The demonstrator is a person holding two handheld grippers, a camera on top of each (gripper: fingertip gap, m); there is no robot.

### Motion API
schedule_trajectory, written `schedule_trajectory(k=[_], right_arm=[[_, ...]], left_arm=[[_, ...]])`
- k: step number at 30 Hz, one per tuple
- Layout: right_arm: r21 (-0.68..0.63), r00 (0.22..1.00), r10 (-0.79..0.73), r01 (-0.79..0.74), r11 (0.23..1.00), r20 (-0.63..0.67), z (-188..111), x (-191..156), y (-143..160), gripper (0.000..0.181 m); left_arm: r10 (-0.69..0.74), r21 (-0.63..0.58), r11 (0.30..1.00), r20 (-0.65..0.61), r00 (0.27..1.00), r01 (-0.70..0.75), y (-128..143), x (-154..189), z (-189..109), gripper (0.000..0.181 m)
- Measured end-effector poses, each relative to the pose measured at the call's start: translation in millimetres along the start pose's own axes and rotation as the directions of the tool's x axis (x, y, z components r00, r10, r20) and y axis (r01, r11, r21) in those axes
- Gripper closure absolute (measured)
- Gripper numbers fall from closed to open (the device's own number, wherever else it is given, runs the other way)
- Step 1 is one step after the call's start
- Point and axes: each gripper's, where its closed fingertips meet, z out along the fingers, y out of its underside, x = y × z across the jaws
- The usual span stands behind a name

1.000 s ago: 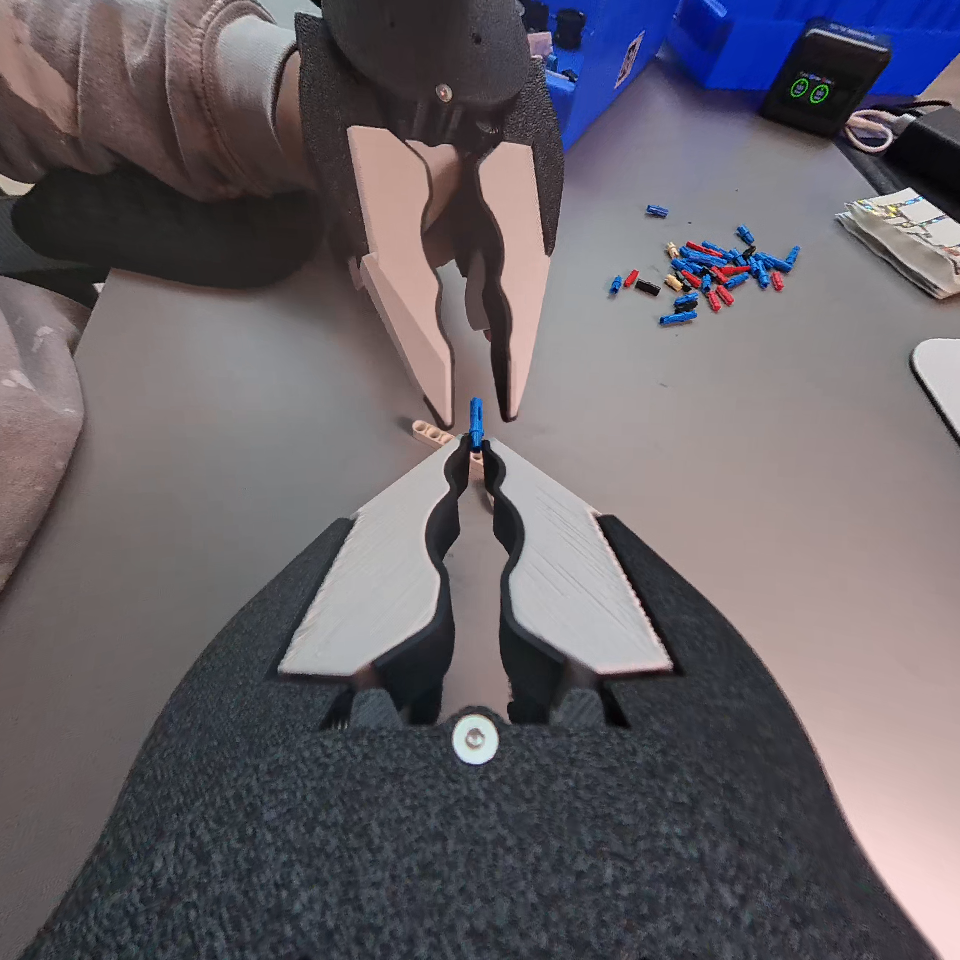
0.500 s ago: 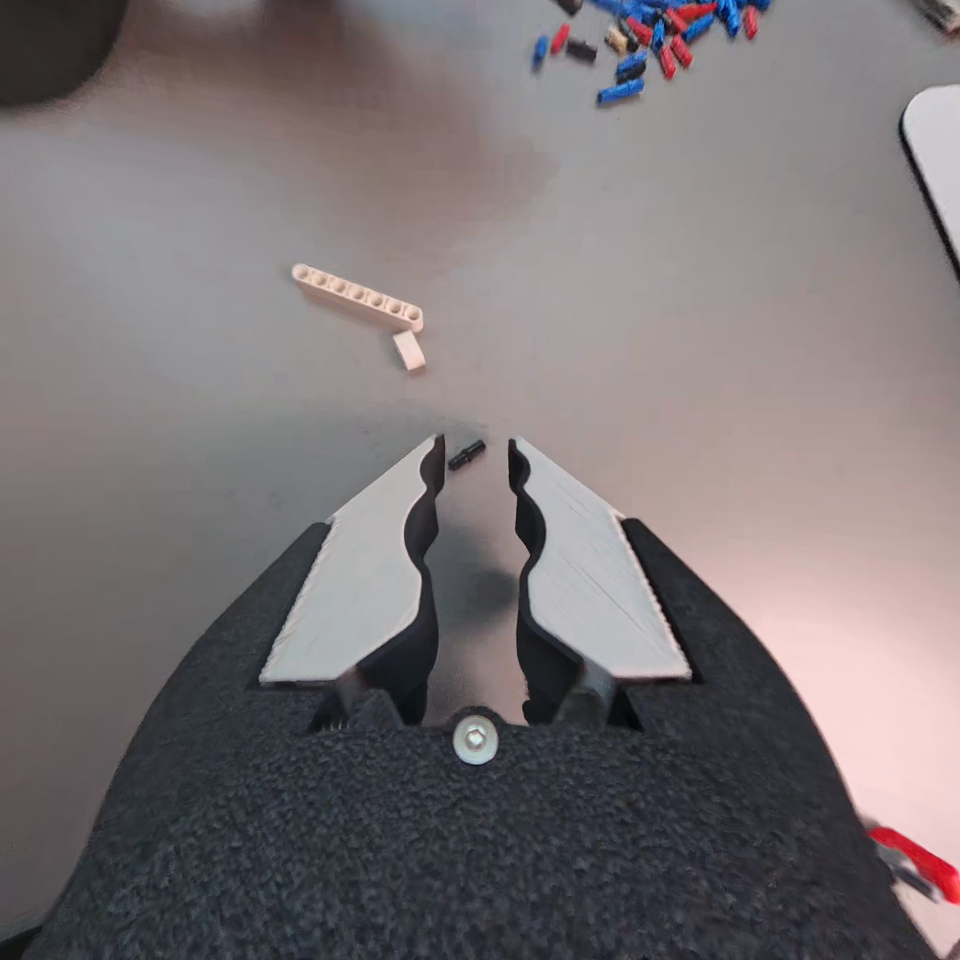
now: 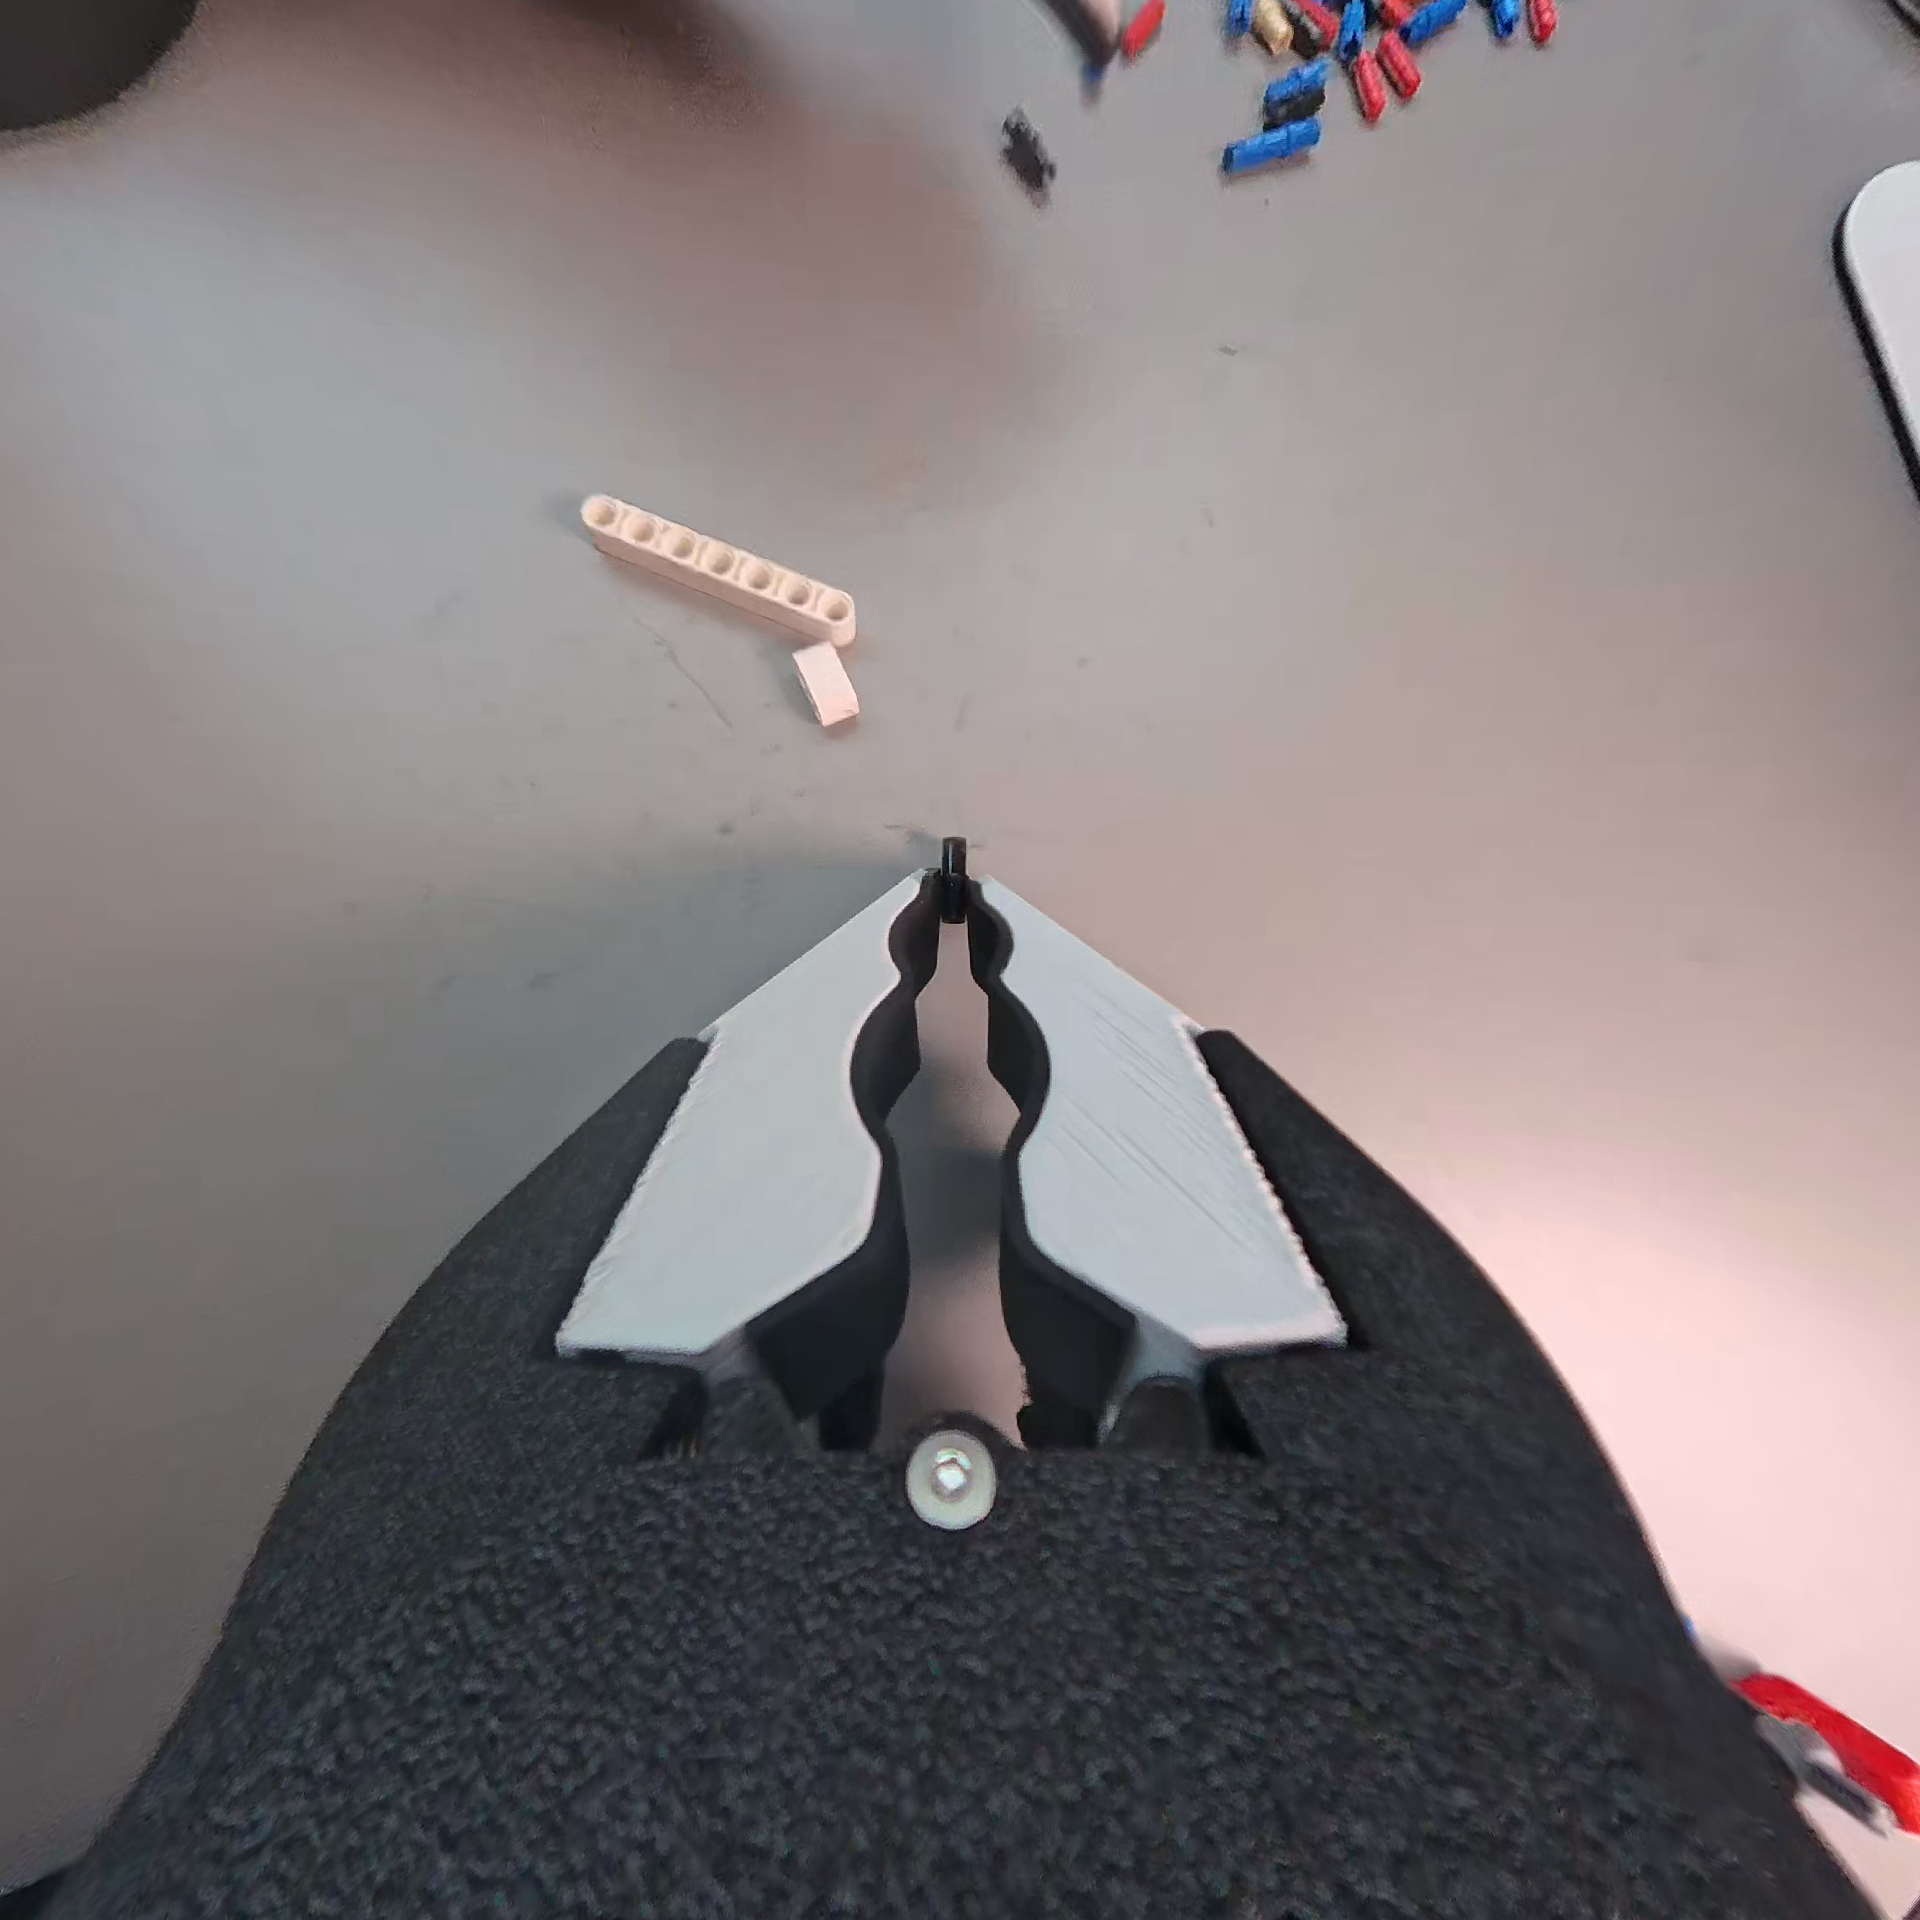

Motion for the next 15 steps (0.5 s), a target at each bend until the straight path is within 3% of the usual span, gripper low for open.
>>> schedule_trajectory(k=[1, 7, 15], right_arm=[[0.032, 1.0, -0.011, 0.011, 0.999, -0.003, -1, -1, -6, 0.178], [0.251, 0.992, -0.11, 0.122, 0.96, -0.064, -13, -11, -53, 0.178], [0.312, 0.984, -0.161, 0.175, 0.934, -0.069, -14, -24, -68, 0.177]], left_arm=[[0.007, 0.008, 1.0, -0.069, 0.998, -0.007, -2, 17, 2, 0.157], [-0.004, 0.024, 1.0, -0.344, 0.939, 0.013, -10, 87, 10, 0.161], [0.013, 0.004, 1.0, -0.398, 0.917, -0.013, -5, 106, 15, 0.169]])
